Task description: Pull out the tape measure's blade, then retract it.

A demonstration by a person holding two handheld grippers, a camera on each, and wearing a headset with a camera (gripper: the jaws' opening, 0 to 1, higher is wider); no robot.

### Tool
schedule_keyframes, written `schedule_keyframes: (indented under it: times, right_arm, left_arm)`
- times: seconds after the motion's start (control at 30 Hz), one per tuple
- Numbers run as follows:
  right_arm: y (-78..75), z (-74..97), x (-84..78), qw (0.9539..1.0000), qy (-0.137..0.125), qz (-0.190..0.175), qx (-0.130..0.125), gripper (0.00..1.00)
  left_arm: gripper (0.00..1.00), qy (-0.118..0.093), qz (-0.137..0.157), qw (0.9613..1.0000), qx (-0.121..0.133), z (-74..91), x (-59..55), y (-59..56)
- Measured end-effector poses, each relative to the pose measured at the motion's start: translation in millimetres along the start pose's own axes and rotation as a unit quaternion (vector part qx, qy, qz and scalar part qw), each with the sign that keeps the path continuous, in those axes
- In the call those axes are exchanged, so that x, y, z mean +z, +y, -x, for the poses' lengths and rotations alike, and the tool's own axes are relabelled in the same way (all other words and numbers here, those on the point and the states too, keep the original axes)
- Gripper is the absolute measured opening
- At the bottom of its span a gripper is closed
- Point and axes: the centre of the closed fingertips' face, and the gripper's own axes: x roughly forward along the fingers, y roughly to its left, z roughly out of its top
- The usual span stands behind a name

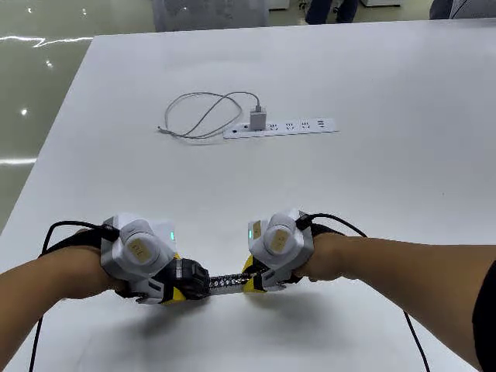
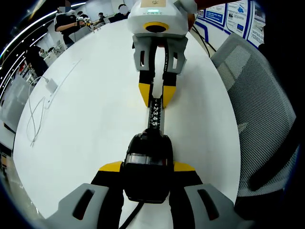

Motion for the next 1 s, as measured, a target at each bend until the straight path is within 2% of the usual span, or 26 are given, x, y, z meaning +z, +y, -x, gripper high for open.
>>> schedule_keyframes:
  times: [1.0]
  right_arm:
    - [0.3,11.3,-12.6,1.0,0.007,-0.002,0.0,0.09]
  left_arm:
    - [0.32,0.001,0.001,1.0,0.0,-0.8,0.9,-0.9]
